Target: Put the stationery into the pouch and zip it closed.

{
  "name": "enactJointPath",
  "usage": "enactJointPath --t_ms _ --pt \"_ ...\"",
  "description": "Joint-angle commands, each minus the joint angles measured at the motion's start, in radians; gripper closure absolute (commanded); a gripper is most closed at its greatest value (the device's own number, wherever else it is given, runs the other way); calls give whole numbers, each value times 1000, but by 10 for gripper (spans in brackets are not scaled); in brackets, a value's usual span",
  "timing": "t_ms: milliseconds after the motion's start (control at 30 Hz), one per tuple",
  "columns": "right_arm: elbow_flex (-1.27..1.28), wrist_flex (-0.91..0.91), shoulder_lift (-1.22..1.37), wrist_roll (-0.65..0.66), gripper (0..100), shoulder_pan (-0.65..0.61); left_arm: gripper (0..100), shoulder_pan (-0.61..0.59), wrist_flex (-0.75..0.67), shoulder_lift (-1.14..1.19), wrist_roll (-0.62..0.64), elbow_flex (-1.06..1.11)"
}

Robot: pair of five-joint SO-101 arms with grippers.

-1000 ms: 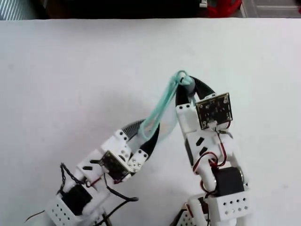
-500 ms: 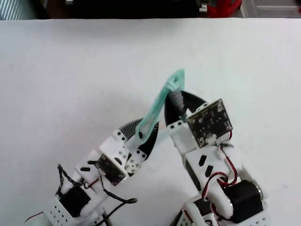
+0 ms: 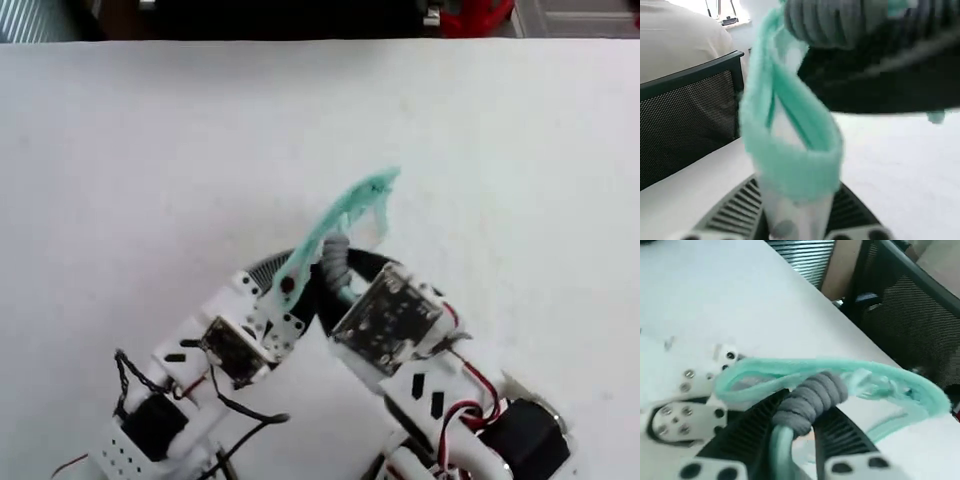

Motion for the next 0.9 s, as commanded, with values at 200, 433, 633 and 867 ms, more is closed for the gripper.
enactJointPath --t_ms 200,433,633,867 --pt "-31 113 5 71 980 -254 976 -45 0 7 38 -64" --pt "-114 102 -18 110 980 -255 976 -42 21 7 38 -66" --pt "-377 97 31 92 980 -255 976 -16 26 7 38 -61" --pt "-465 -7 234 28 980 -252 976 42 46 7 3 -40"
